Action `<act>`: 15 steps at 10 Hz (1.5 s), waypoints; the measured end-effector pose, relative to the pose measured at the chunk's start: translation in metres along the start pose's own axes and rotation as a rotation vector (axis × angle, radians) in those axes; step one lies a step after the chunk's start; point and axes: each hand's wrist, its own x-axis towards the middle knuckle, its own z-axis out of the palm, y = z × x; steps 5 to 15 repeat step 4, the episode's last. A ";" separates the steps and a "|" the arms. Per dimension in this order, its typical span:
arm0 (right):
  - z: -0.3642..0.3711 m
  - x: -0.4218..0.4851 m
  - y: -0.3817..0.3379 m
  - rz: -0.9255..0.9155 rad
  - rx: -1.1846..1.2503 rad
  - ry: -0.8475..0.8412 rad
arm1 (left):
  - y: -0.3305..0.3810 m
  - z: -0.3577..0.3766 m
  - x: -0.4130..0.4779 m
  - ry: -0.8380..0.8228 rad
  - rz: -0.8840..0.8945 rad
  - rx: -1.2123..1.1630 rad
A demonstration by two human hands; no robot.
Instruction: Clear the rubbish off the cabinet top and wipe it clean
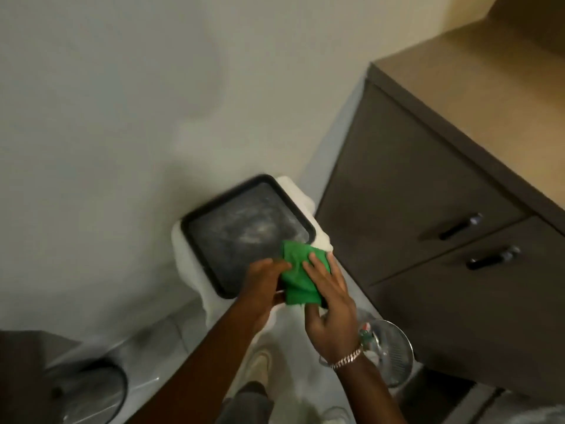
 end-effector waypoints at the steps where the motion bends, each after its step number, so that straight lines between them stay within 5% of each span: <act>1: 0.024 0.048 -0.032 0.193 0.271 0.024 | 0.042 -0.033 -0.002 0.076 0.073 -0.091; 2: 0.055 0.095 -0.048 0.549 0.425 0.090 | 0.062 -0.054 0.006 0.150 0.123 -0.043; 4: 0.070 0.114 -0.055 0.581 0.086 -0.067 | 0.069 -0.049 0.017 0.437 0.306 0.579; 15: 0.070 0.114 -0.055 0.581 0.086 -0.067 | 0.069 -0.049 0.017 0.437 0.306 0.579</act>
